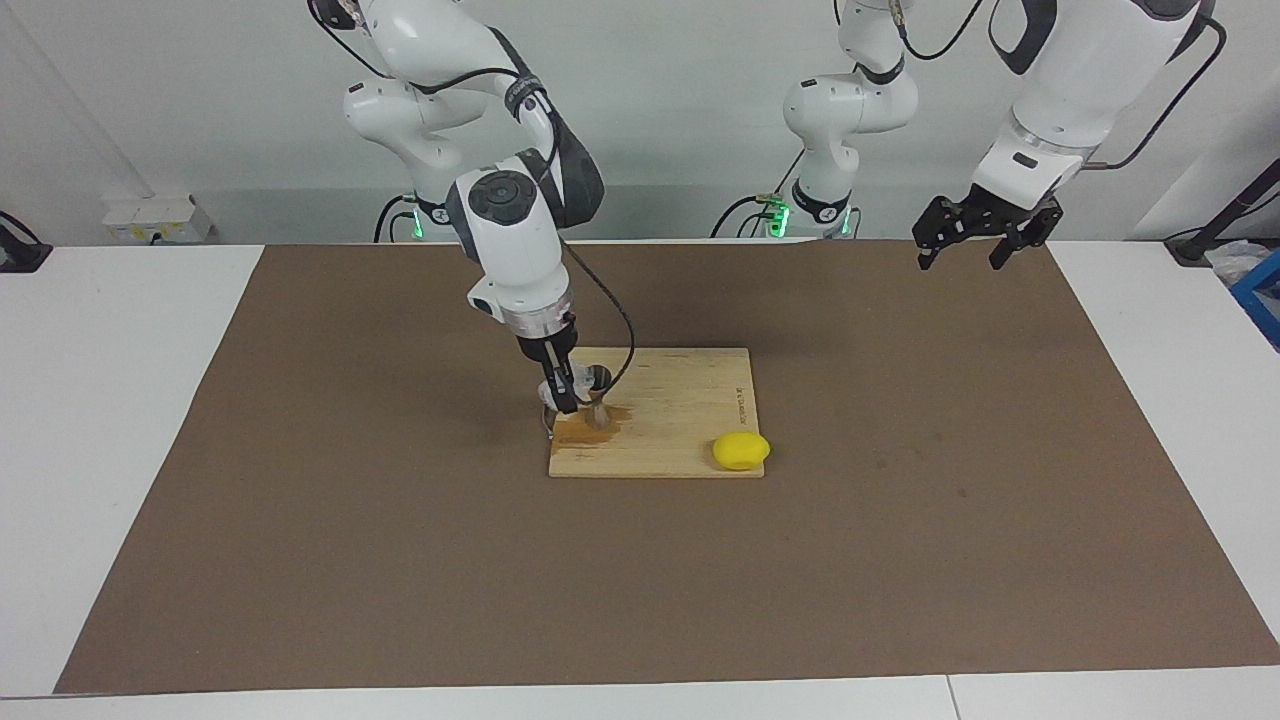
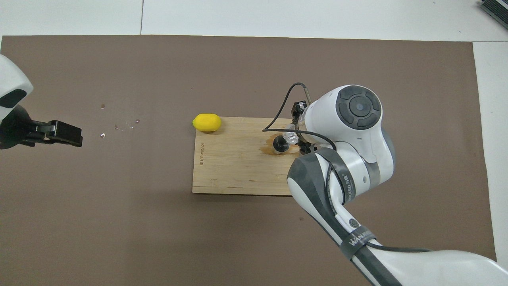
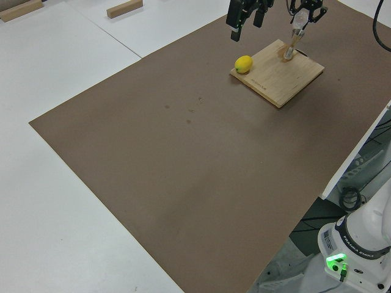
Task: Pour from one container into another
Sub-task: 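Tilt the clear cup with the right gripper over the glass cup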
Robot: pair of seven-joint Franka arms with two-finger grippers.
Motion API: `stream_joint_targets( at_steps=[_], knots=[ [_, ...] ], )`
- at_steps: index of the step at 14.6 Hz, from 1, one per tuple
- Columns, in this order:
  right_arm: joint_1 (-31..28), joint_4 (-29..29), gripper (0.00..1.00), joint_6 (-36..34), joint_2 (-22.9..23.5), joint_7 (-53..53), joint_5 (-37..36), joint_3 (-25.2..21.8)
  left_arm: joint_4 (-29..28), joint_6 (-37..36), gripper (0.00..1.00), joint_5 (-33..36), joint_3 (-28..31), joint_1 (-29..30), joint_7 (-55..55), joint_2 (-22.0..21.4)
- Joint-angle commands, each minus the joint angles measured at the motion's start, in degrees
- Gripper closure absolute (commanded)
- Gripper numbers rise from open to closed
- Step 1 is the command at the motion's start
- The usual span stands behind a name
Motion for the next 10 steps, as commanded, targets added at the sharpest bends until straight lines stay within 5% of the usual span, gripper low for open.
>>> stream_joint_targets(
  at_steps=[1,10],
  knots=[
    [1.0,-1.9,1.00,-0.2,-2.0,2.4,-3.4,0.0,-0.8,-0.6,0.00,-0.6,0.3,-0.2,0.1,-1.0],
    [1.4,-2.7,1.00,-0.6,-2.7,3.2,-8.3,0.1,-0.8,-0.6,0.00,-0.6,0.3,-0.2,0.1,-1.0]
  ],
)
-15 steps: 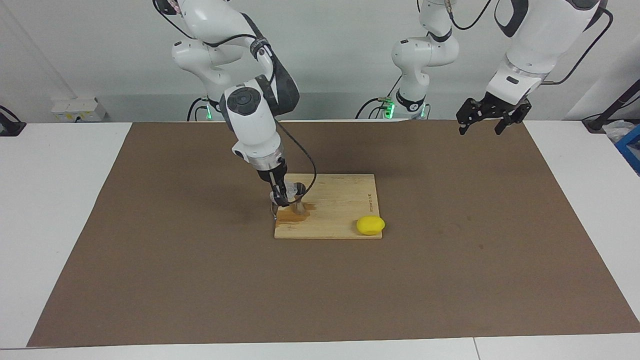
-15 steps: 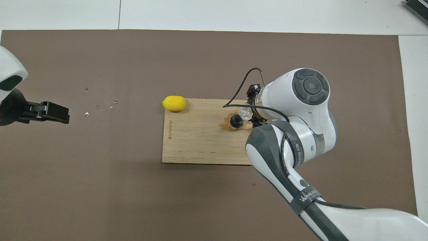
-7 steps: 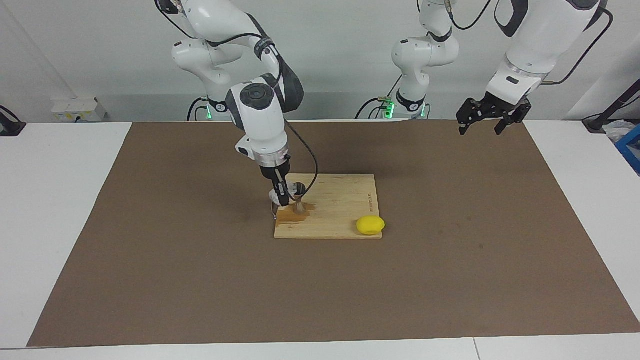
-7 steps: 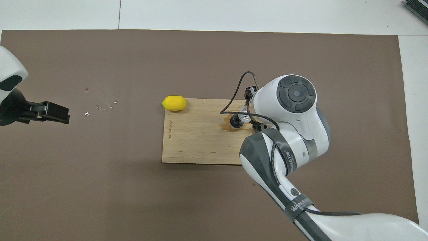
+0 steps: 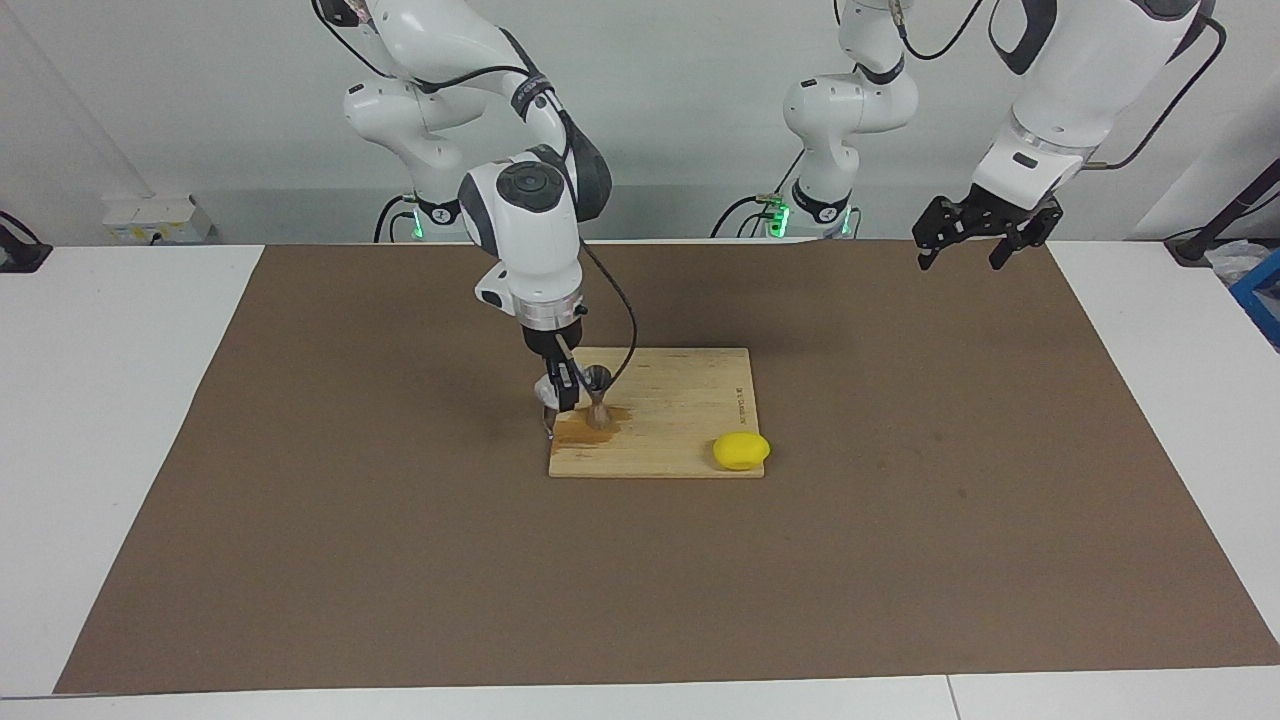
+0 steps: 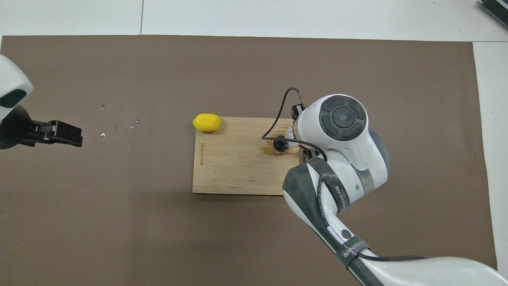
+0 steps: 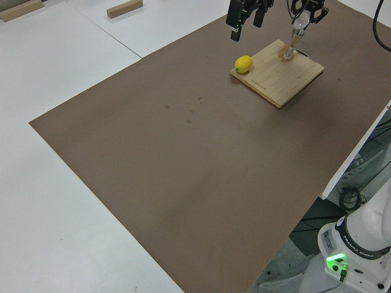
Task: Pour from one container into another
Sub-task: 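Tilt the clear cup with the right gripper over the glass cup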
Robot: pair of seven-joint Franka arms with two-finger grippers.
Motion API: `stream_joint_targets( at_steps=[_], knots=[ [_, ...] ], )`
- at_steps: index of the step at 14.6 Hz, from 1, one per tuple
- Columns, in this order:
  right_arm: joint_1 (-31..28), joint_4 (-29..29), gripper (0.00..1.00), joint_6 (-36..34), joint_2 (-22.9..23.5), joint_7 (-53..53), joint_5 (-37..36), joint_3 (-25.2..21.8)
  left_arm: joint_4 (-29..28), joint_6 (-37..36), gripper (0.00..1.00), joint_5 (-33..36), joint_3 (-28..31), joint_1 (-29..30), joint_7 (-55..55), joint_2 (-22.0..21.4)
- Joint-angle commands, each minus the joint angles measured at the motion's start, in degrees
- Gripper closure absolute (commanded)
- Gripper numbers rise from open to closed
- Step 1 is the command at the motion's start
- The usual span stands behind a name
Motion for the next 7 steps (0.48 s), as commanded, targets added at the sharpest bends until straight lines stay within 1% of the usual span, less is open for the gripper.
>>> stream_joint_targets(
  at_steps=[1,5,7],
  knots=[
    [0.1,-1.8,1.00,-0.3,-2.0,2.1,-1.9,0.1,-0.8,-0.6,0.00,-0.6,0.3,-0.2,0.1,-1.0],
    [0.1,-1.9,1.00,-0.3,-2.0,2.1,-2.1,0.1,-0.8,-0.6,0.00,-0.6,0.3,-0.2,0.1,-1.0],
    [1.4,-1.9,1.00,-0.3,-2.0,2.1,-2.3,0.1,-0.8,-0.6,0.00,-0.6,0.3,-0.1,0.1,-1.0]
  ],
)
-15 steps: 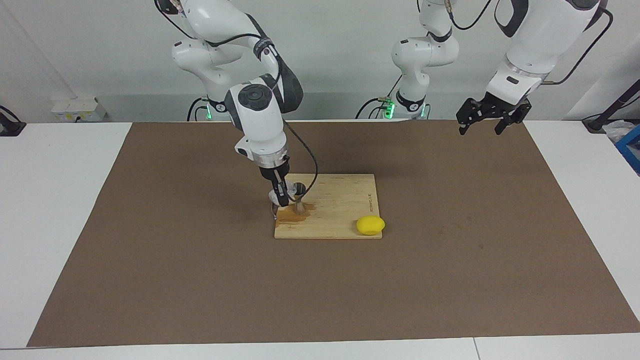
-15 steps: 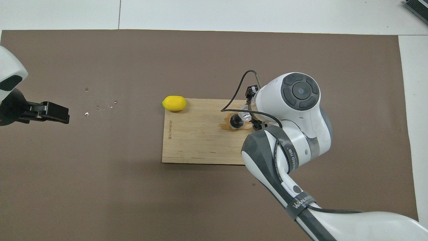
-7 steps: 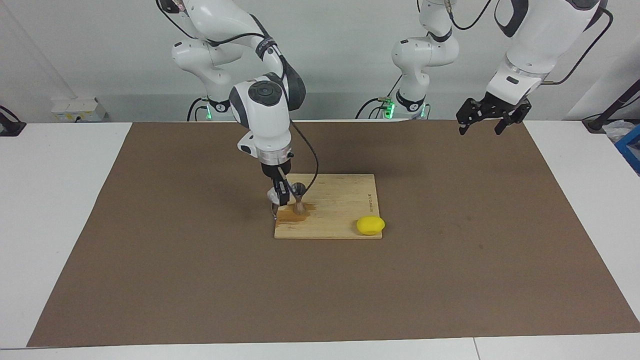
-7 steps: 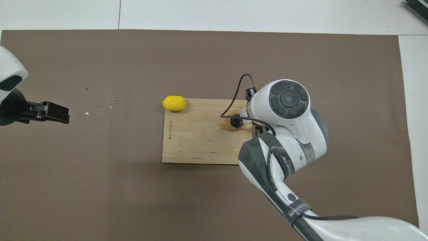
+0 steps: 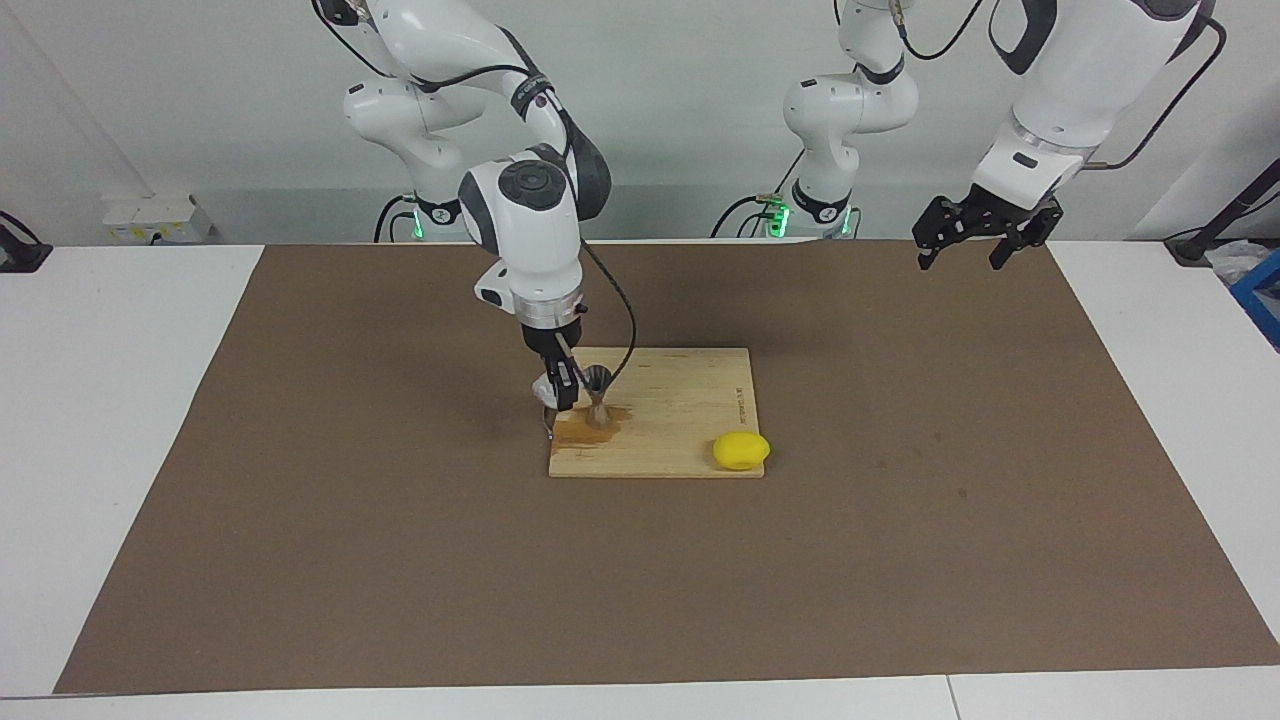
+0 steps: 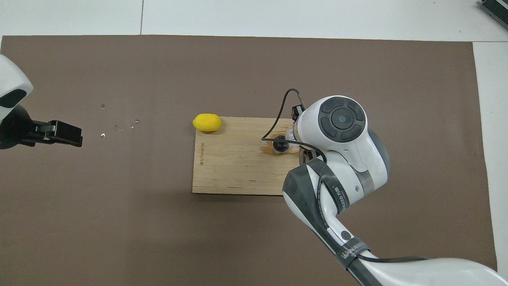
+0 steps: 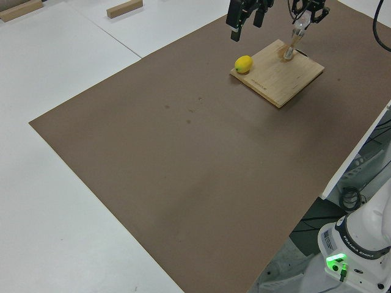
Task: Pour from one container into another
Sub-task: 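Tilt the clear cup with the right gripper over the glass cup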
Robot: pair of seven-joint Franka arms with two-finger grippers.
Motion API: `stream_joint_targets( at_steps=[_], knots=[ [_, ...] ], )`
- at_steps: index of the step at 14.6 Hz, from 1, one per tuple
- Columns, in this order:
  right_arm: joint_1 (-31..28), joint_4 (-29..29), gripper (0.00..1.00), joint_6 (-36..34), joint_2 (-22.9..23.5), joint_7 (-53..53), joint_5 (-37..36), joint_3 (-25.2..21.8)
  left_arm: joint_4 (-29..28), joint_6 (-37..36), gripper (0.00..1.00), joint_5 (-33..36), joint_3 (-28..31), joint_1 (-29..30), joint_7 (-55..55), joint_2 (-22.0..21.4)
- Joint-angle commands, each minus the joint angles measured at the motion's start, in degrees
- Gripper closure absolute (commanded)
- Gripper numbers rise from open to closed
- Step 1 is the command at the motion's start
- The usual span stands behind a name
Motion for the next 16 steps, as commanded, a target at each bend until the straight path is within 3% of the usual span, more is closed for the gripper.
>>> stream_joint_targets(
  at_steps=[1,10,16],
  knots=[
    [1.2,-1.6,1.00,-0.3,-1.8,2.1,-1.9,0.0,-0.8,-0.6,0.00,-0.6,0.3,-0.2,0.1,-1.0],
    [0.4,-1.1,1.00,-0.3,-1.6,2.0,-1.6,0.1,-0.8,-0.6,0.00,-0.6,0.3,-0.2,0.0,-1.0],
    [-1.0,-0.7,1.00,0.0,-1.1,1.5,2.5,0.1,-0.8,-0.6,0.00,-0.6,0.3,-0.2,0.1,-1.0]
  ],
)
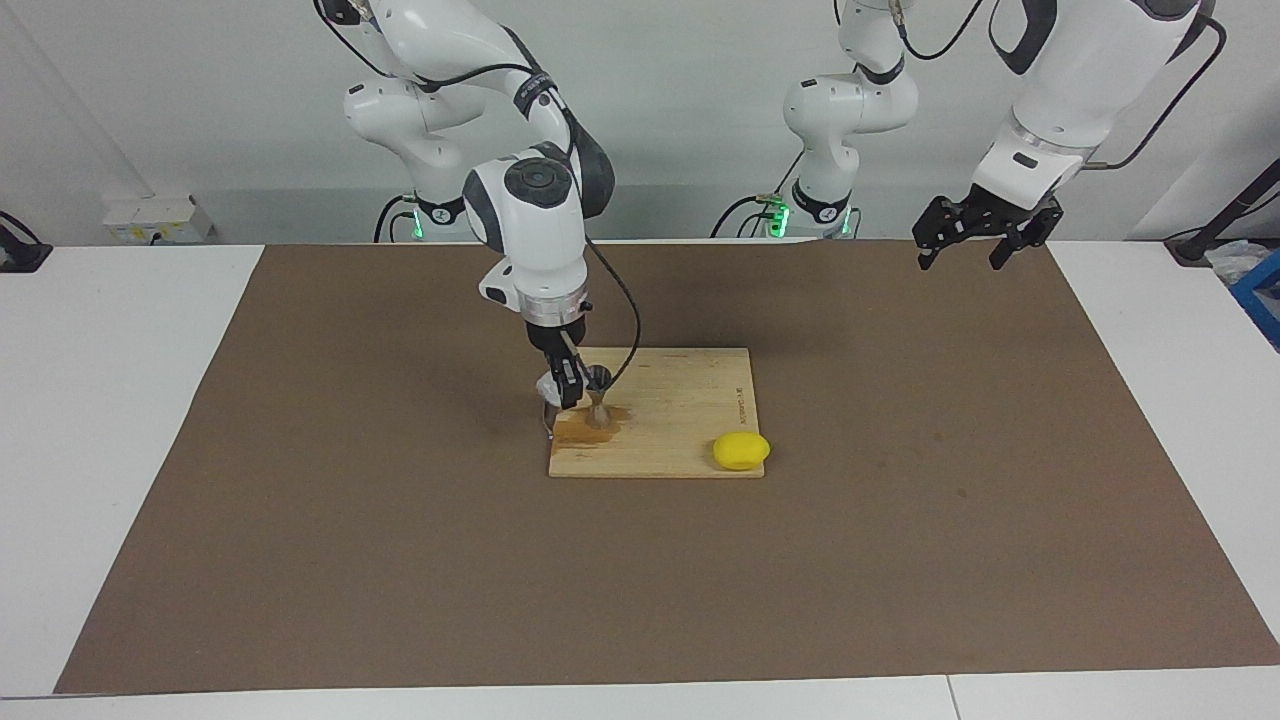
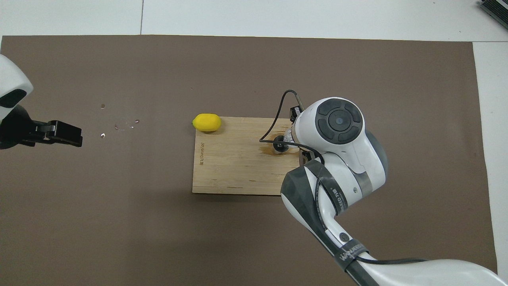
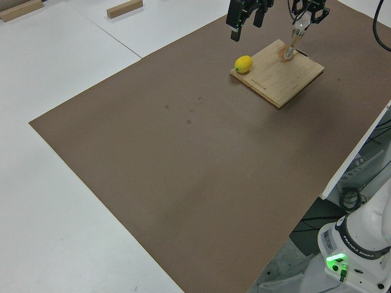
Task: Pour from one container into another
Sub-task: 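Tilt the clear cup with the right gripper over the glass cup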
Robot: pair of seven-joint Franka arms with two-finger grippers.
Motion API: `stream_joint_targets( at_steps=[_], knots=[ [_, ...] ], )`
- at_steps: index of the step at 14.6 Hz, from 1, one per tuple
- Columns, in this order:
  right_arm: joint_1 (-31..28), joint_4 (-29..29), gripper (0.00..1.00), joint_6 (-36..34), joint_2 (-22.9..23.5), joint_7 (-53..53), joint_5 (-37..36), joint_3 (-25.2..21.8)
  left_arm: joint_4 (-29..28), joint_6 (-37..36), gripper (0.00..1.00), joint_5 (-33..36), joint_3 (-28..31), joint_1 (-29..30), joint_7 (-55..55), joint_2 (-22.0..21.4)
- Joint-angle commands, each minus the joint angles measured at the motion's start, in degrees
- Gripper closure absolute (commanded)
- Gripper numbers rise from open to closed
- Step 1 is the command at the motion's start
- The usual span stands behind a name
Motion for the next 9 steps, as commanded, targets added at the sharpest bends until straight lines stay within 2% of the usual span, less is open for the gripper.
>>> stream_joint_targets(
  at_steps=[1,9],
  knots=[
    [-1.1,-0.7,1.00,0.1,-1.0,1.3,2.8,0.4,-0.8,-0.6,0.00,-0.6,0.3,-0.2,0.1,-1.0],
    [-1.4,-0.3,1.00,0.3,-0.8,0.2,8.5,0.3,-0.8,-0.6,0.00,-0.6,0.3,-0.2,0.0,-1.0]
  ],
)
